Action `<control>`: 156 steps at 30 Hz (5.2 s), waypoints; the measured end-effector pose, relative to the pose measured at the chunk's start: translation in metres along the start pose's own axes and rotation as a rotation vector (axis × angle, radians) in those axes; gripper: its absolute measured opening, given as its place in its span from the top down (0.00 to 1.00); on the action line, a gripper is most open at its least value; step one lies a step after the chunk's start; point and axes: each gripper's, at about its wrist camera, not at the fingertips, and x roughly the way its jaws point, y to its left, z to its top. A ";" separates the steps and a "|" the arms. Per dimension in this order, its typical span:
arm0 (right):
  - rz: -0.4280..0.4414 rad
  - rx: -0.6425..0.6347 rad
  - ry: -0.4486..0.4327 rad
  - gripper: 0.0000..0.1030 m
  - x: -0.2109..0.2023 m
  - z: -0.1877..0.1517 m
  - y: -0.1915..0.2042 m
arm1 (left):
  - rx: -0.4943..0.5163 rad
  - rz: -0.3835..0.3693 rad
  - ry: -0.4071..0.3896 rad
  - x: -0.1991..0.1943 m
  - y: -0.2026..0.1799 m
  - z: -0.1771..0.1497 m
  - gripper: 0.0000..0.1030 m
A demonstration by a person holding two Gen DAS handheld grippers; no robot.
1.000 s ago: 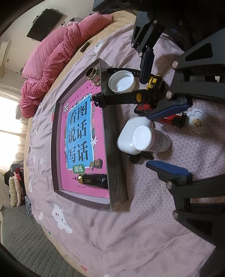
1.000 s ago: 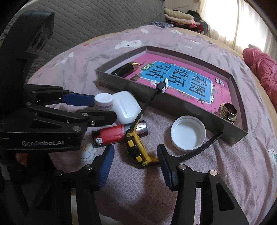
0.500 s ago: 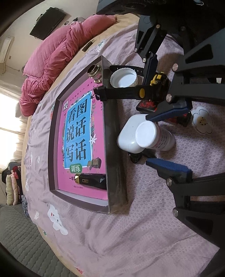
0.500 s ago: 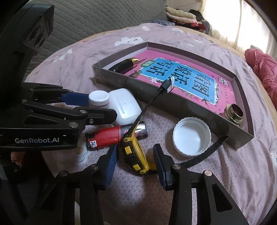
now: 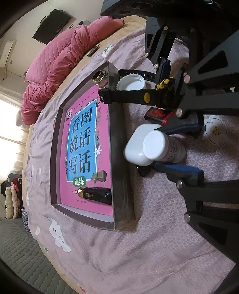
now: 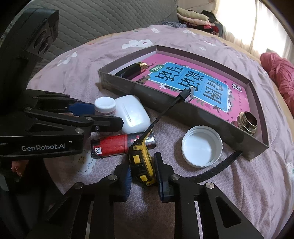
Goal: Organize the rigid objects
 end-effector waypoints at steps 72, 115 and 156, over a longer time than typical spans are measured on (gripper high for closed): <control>-0.046 0.108 -0.344 0.84 -0.070 0.058 -0.045 | 0.062 0.018 -0.220 -0.032 0.003 0.035 0.73; -0.070 0.095 -0.247 0.84 -0.011 0.086 -0.070 | 0.034 0.017 -0.212 0.024 0.014 0.087 0.73; 0.001 0.096 -0.109 0.84 0.023 0.081 -0.065 | -0.001 0.013 -0.116 0.012 0.021 0.063 0.73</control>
